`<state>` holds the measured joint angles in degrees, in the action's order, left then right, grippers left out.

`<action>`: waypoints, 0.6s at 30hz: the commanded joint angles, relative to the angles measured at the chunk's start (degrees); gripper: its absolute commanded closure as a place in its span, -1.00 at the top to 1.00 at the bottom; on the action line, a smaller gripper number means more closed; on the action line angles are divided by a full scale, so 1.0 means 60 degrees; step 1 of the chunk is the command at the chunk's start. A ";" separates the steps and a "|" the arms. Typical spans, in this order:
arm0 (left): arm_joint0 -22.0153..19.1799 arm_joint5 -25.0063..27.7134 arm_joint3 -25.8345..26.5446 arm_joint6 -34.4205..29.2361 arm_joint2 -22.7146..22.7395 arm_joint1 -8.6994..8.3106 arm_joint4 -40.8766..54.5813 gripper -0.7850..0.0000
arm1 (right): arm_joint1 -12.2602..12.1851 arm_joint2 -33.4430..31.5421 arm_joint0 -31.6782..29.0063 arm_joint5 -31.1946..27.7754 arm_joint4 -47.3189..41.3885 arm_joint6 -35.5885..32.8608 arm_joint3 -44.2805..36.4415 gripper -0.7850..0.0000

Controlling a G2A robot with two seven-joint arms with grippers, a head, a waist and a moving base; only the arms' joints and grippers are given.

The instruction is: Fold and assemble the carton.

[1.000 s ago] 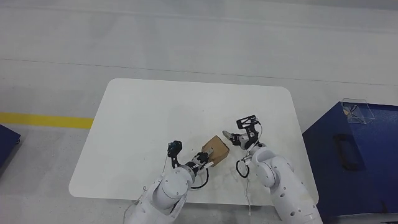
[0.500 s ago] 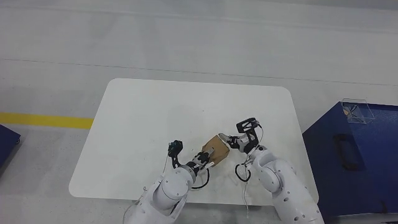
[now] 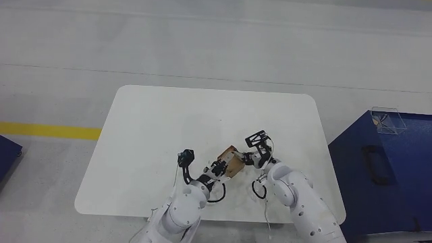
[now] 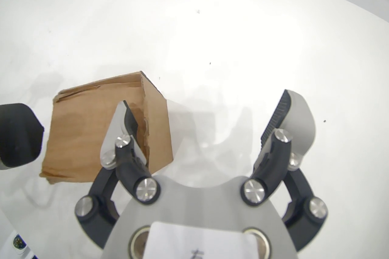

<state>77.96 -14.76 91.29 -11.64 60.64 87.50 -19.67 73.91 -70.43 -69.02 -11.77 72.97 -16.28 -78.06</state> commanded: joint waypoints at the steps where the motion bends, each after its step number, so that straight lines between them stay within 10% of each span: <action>1: 0.0355 0.0811 0.0339 0.0413 0.0002 -0.0070 -0.0553 1.00 | -0.0035 -0.0182 -0.0057 -0.0149 -0.0162 0.0007 -0.0135 1.00; 11: 0.0348 0.0818 0.0336 0.0484 0.0029 -0.0076 -0.0628 1.00 | -0.0077 -0.0710 0.0084 0.1088 -0.0129 -0.0447 -0.0169 1.00; 18: 0.0250 0.2185 0.0413 0.0479 0.0137 -0.0372 -0.3735 1.00 | 0.0023 -0.0398 0.0685 0.1344 -0.0138 -0.0583 0.0573 1.00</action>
<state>79.73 -3.42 93.88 -7.68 61.15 85.72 -36.34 73.98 -73.05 -65.27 -3.68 72.14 -19.80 -75.19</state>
